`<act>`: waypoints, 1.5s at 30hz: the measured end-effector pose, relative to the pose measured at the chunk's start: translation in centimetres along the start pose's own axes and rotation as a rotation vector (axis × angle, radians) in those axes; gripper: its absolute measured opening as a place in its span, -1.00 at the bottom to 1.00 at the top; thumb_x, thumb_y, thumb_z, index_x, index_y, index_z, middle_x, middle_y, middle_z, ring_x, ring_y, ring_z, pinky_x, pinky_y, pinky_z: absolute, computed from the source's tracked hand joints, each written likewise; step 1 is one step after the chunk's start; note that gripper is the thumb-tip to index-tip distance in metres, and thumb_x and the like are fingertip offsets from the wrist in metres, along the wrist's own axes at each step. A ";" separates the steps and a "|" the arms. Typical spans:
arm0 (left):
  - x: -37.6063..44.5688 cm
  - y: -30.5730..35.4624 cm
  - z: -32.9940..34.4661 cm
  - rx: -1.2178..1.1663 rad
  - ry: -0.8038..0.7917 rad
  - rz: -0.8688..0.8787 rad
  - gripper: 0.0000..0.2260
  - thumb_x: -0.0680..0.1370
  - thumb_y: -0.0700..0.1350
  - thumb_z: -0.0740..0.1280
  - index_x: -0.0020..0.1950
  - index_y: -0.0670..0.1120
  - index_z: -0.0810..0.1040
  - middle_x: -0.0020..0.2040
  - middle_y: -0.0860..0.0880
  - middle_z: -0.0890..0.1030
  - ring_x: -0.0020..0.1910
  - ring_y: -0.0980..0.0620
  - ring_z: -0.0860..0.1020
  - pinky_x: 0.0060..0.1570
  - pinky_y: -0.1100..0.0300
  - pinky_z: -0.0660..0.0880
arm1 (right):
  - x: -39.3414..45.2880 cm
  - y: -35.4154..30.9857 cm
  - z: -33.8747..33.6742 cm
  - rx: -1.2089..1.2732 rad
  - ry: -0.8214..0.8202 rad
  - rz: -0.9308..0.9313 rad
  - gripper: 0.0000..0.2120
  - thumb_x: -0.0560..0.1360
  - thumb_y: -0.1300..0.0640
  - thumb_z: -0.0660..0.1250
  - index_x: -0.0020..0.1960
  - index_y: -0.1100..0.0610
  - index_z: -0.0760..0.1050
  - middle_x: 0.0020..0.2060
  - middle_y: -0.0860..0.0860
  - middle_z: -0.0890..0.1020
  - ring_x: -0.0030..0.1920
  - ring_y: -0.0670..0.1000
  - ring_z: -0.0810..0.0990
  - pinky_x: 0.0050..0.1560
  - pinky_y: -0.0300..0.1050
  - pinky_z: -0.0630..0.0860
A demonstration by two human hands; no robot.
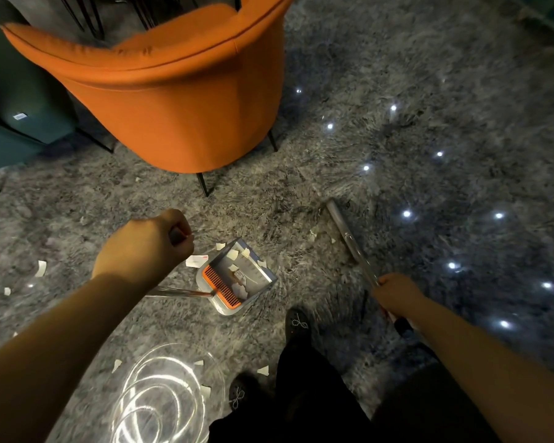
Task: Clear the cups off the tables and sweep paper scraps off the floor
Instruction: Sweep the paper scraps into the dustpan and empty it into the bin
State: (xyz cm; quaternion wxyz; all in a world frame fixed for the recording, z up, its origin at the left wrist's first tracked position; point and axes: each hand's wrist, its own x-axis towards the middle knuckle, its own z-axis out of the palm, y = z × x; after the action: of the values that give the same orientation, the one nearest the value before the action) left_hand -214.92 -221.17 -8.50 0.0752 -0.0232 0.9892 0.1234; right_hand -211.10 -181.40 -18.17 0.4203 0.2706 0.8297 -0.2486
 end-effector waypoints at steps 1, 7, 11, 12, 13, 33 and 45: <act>0.0 0.0 0.0 0.008 0.001 -0.002 -0.88 0.46 0.07 0.41 -0.16 0.16 0.48 -0.38 0.11 0.53 -0.40 0.01 0.48 -0.46 0.27 0.30 | 0.0 -0.4 0.0 0.014 -0.020 0.006 -0.91 0.57 0.27 0.21 -0.01 0.27 0.47 -0.28 0.17 0.54 -0.32 0.07 0.50 -0.36 -0.14 0.45; -0.5 0.0 -0.1 0.034 -0.025 -0.047 -0.90 0.46 0.11 0.38 -0.13 0.16 0.50 -0.30 0.06 0.60 -0.29 -0.06 0.57 -0.36 0.18 0.44 | -0.4 -3.1 1.1 -0.006 -0.124 -0.101 -0.84 0.56 0.22 0.26 0.11 0.27 0.46 -0.30 0.14 0.54 -0.36 0.07 0.50 -0.23 -0.05 0.52; -0.6 -0.3 0.0 0.014 -0.021 -0.049 -0.90 0.46 0.10 0.39 -0.14 0.17 0.49 -0.27 0.08 0.63 -0.27 -0.05 0.59 -0.31 0.15 0.51 | -1.4 -5.1 4.1 -0.035 -0.139 -0.166 -0.92 0.50 0.26 0.28 -0.01 0.15 0.43 -0.29 0.08 0.52 -0.40 0.02 0.51 -0.30 -0.12 0.51; -0.7 -0.4 -0.1 0.007 -0.020 -0.045 -0.90 0.46 0.10 0.39 -0.14 0.17 0.49 -0.27 0.09 0.63 -0.28 -0.05 0.58 -0.32 0.15 0.51 | -1.7 -5.5 4.8 -0.055 -0.146 -0.187 -0.90 0.49 0.25 0.29 -0.12 0.10 0.39 -0.32 0.06 0.48 -0.39 0.02 0.48 -0.26 -0.12 0.50; -0.7 -0.5 -0.1 0.000 -0.021 -0.043 -0.90 0.46 0.10 0.39 -0.15 0.18 0.48 -0.27 0.09 0.63 -0.27 -0.05 0.58 -0.33 0.16 0.50 | -1.9 -5.8 5.4 -0.077 -0.156 -0.202 -0.83 0.48 0.24 0.30 -0.20 0.06 0.34 -0.36 0.05 0.44 -0.39 0.02 0.46 -0.22 -0.12 0.49; -4.4 -2.7 -0.5 -0.144 0.020 -0.088 -0.90 0.49 0.02 0.40 -0.13 0.11 0.49 -0.36 0.12 0.50 -0.29 -0.08 0.54 -0.37 0.19 0.38 | -8.2 -8.2 7.1 0.072 -0.267 -0.276 -0.83 0.52 0.25 0.33 0.11 0.24 0.54 -0.49 0.05 0.51 -0.61 -0.08 0.44 -0.60 -0.32 0.37; -10.9 -11.4 -5.7 -0.206 0.117 -0.324 -0.86 0.44 0.02 0.47 -0.19 0.12 0.52 -0.37 0.13 0.55 -0.35 0.05 0.51 -0.32 0.18 0.41 | -4.8 -13.7 9.0 0.004 -0.163 -0.294 -0.79 0.48 0.27 0.36 -0.22 0.03 0.42 -0.56 0.04 0.55 -0.55 0.01 0.48 -0.46 -0.18 0.42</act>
State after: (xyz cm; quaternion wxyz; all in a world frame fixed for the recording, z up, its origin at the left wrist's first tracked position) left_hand -204.24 -233.37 -4.07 0.0337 -0.1967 0.9574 0.2087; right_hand -212.64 -198.33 -16.41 0.4445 0.1263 0.8230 -0.3303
